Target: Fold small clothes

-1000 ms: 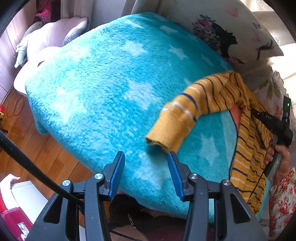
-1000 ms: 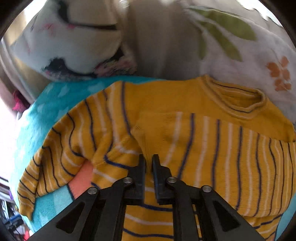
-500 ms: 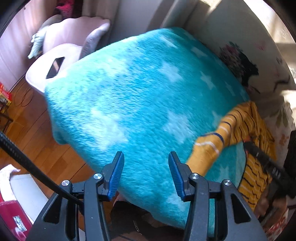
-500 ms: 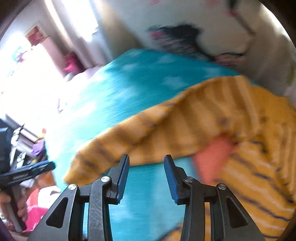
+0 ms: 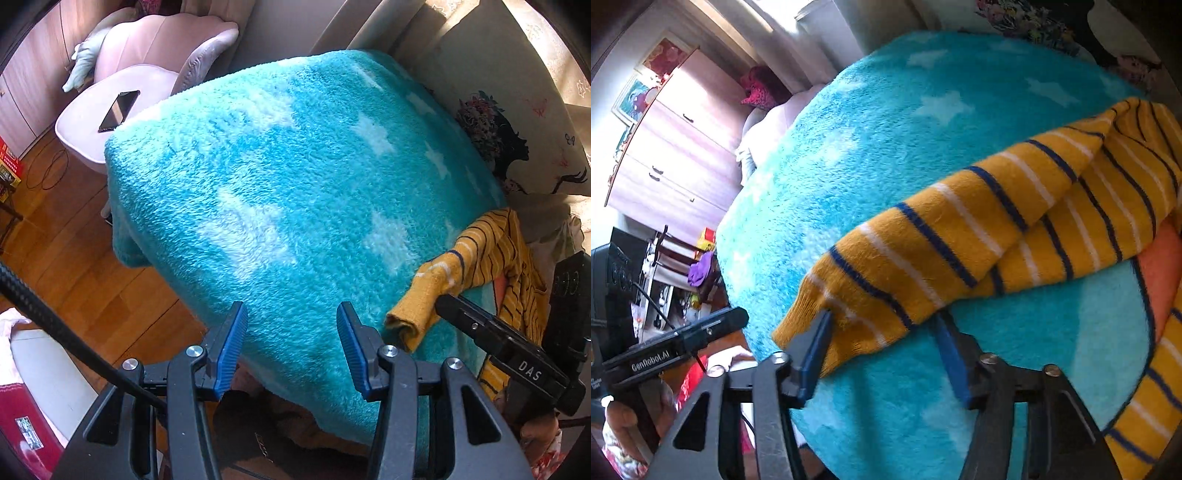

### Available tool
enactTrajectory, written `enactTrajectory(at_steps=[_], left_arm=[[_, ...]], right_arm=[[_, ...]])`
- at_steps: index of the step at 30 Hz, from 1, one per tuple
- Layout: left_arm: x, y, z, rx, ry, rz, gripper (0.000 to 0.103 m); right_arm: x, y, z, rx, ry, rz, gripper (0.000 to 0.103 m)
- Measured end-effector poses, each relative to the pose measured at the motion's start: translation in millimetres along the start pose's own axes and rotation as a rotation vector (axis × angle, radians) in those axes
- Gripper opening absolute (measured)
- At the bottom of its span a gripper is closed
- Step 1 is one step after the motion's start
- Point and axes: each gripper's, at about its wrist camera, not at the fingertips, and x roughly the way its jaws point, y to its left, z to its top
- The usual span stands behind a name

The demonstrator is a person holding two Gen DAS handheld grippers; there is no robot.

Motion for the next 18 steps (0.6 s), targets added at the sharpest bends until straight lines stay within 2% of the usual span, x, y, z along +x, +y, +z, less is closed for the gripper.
enactTrajectory(at_steps=[2,3,4,5,6,8,12,15,18], left_arm=[[3,0,-1,-0.010,0.006,0.002,0.049],[5,1,-2,-0.011,0.011,0.002,0.049],[6,2,-2,-0.013,0.016,0.003,0.049],[7,2,-3,-0.013,0.019,0.004,0.049],[7,2,-4,-0.016,0.019,0.004,0.049],[6,0,-5,-0.011,0.016,0.006,0.049],[3,-12,-5,-0.003,0.004,0.006,0.049],[-3,-29,-10,0.016,-0.019,-0.001,0.049],[-11,-50,-21,0.045,-0.048,-0.005,0.049]], right_arm=[[5,6,0,0.029,-0.019,0.004,0.069],[10,10,6,0.029,-0.026,0.003,0.062],[11,11,6,0.032,-0.025,0.008,0.050],[15,11,7,0.039,0.000,0.024,0.017],[16,9,7,0.052,0.015,0.028,0.013],[9,8,6,0.049,0.011,0.033,0.008],[-31,5,9,0.002,-0.030,0.042,0.007],[-82,-1,14,-0.063,-0.097,0.039,0.007],[-146,-30,14,-0.093,-0.189,-0.001,0.007]])
